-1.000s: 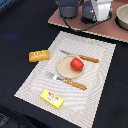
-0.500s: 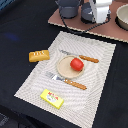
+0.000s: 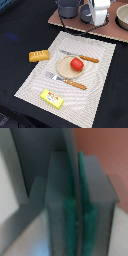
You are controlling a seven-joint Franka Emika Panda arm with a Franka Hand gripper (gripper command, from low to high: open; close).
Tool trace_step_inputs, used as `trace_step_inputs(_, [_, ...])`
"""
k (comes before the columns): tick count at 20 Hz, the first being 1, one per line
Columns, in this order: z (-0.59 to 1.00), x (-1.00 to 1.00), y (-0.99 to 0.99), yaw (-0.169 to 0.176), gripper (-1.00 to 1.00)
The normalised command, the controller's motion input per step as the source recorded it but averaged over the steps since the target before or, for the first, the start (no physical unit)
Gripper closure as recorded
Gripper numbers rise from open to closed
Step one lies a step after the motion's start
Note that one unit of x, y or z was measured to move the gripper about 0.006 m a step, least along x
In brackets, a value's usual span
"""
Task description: Interact with the objects in diverse but meaningful ways.
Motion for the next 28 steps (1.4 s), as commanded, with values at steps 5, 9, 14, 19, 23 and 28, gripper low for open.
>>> trace_step_inputs(5, [0.20,0.28,0.21,0.012,-1.00])
trace_step_inputs(9, [0.28,0.26,0.21,0.020,-1.00])
trace_step_inputs(14, [0.36,0.20,0.22,0.045,-1.00])
trace_step_inputs(19, [0.48,0.16,0.16,0.035,-1.00])
trace_step_inputs(23, [0.45,0.08,0.03,0.016,-1.00])
trace_step_inputs(28, [0.13,-0.21,-0.36,0.019,-1.00])
